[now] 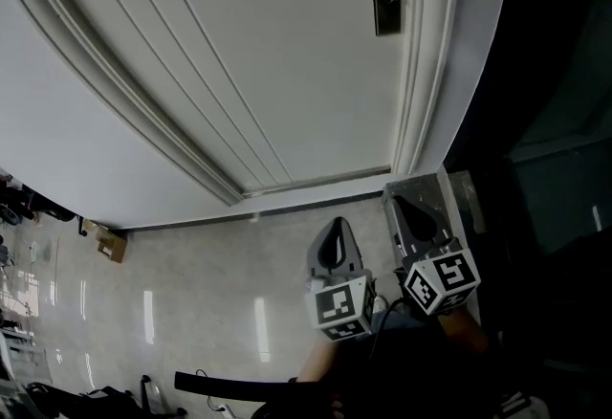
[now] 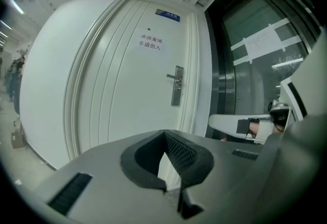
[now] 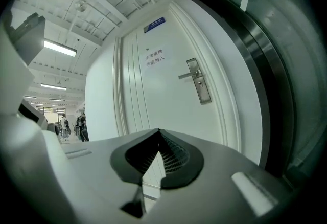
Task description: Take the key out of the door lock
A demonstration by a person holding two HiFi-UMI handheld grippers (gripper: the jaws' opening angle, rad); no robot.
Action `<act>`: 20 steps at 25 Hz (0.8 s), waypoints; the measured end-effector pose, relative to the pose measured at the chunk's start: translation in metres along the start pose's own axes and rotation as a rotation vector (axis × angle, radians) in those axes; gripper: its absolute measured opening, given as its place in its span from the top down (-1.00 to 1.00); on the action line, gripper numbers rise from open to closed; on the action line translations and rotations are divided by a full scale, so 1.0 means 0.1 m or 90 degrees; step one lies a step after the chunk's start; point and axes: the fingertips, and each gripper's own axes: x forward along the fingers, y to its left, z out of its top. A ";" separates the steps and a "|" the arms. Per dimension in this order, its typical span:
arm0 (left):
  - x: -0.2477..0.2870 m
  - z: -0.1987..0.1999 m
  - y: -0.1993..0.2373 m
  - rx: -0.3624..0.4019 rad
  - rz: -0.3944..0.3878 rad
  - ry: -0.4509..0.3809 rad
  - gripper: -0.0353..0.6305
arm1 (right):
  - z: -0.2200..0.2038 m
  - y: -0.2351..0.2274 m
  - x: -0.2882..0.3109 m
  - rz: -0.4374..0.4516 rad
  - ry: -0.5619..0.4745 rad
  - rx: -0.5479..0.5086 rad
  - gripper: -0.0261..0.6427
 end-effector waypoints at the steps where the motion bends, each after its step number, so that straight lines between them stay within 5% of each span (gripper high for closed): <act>1: 0.05 -0.01 0.00 -0.004 0.004 0.000 0.89 | -0.01 -0.03 0.05 0.006 0.003 -0.001 0.92; 10: 0.40 -0.02 0.08 -0.011 0.034 0.004 0.89 | -0.01 -0.25 0.39 0.023 0.008 -0.005 0.92; 20: 1.07 0.22 0.34 0.003 0.006 -0.014 0.89 | 0.18 -0.41 1.02 0.011 -0.043 0.000 0.92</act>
